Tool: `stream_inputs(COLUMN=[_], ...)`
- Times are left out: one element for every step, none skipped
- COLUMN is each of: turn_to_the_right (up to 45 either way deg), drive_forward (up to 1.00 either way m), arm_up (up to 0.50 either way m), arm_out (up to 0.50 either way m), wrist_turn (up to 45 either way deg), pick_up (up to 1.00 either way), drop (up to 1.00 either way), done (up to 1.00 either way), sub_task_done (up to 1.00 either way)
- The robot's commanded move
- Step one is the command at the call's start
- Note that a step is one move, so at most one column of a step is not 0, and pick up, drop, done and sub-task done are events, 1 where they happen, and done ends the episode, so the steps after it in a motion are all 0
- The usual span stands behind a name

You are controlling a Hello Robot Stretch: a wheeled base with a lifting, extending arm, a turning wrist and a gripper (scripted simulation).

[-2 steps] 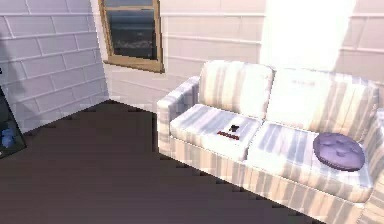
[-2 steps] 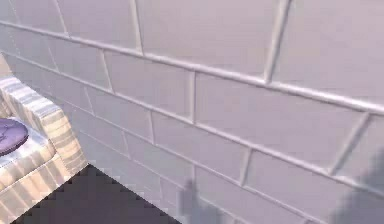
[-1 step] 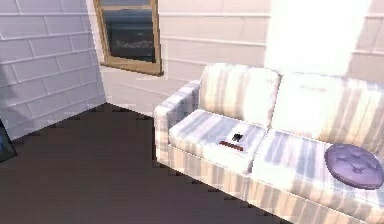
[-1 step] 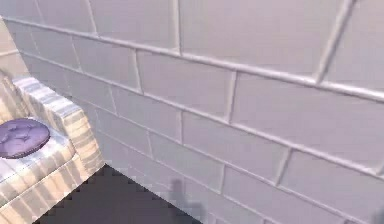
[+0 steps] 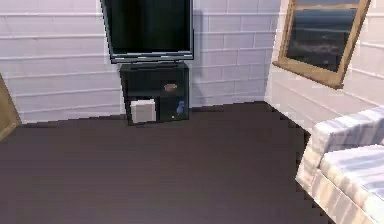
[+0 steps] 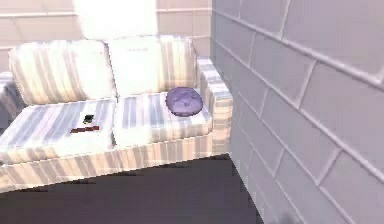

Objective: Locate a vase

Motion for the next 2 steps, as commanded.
stream_inputs(turn_to_the_right=[-42.0, 0.0], drive_forward=[0.00, 0.50], arm_up=[0.00, 0.00], arm_out=[0.00, 0.00], wrist_turn=[0.0, 0.0], pick_up=[0.00, 0.00], drop=[0.00, 0.00], done=[0.00, 0.00], sub_task_done=[0.00, 0.00])
